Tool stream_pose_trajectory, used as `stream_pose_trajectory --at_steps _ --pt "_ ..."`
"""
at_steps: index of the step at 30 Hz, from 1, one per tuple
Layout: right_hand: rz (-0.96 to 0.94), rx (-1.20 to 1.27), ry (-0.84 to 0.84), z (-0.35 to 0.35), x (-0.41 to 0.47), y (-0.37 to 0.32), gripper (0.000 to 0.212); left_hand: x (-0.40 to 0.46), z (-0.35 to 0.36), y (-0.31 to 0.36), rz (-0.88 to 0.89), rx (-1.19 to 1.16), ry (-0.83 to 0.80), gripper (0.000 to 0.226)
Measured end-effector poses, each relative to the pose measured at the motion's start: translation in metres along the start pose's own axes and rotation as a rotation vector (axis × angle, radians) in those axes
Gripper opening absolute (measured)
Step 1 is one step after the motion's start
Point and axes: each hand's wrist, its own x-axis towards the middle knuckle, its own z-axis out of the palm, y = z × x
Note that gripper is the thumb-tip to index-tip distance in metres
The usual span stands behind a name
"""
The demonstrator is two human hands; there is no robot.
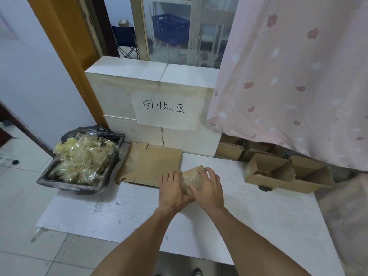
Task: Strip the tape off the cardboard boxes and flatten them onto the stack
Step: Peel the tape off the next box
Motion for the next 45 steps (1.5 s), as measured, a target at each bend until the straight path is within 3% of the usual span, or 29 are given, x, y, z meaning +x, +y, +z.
stream_pose_trajectory --at_steps 5,10,13,16,20,24,36,41,45 --pt "-0.006 -0.094 -0.059 0.011 0.001 -0.004 0.066 -0.007 0.002 -0.009 -0.044 0.011 -0.077 0.093" --pt "-0.032 -0.218 -0.084 0.027 -0.001 -0.007 0.049 -0.015 0.005 -0.012 -0.122 0.017 -0.161 0.075" --pt "0.003 -0.251 -0.138 0.038 -0.003 -0.006 0.042 -0.021 0.009 -0.018 -0.120 0.078 -0.238 0.076" --pt "-0.005 -0.244 -0.162 0.046 -0.004 -0.006 0.040 -0.027 0.014 -0.028 -0.162 0.084 -0.265 0.086" --pt "-0.124 -0.259 -0.169 0.051 0.002 -0.011 0.032 -0.032 0.020 -0.048 -0.237 0.170 -0.339 0.129" --pt "-0.245 -0.255 -0.215 0.051 0.001 -0.014 0.037 -0.034 0.024 -0.058 -0.268 0.185 -0.322 0.137" --pt "-0.355 -0.300 -0.378 0.054 0.003 -0.028 0.050 -0.035 0.027 -0.063 -0.340 0.150 -0.317 0.127" --pt "-0.378 -0.355 -0.355 0.055 0.006 -0.033 0.034 -0.037 0.027 -0.063 -0.327 0.144 -0.294 0.114" --pt "-0.394 -0.399 -0.340 0.057 0.008 -0.036 0.026 -0.036 0.027 -0.063 -0.325 0.165 -0.302 0.117"
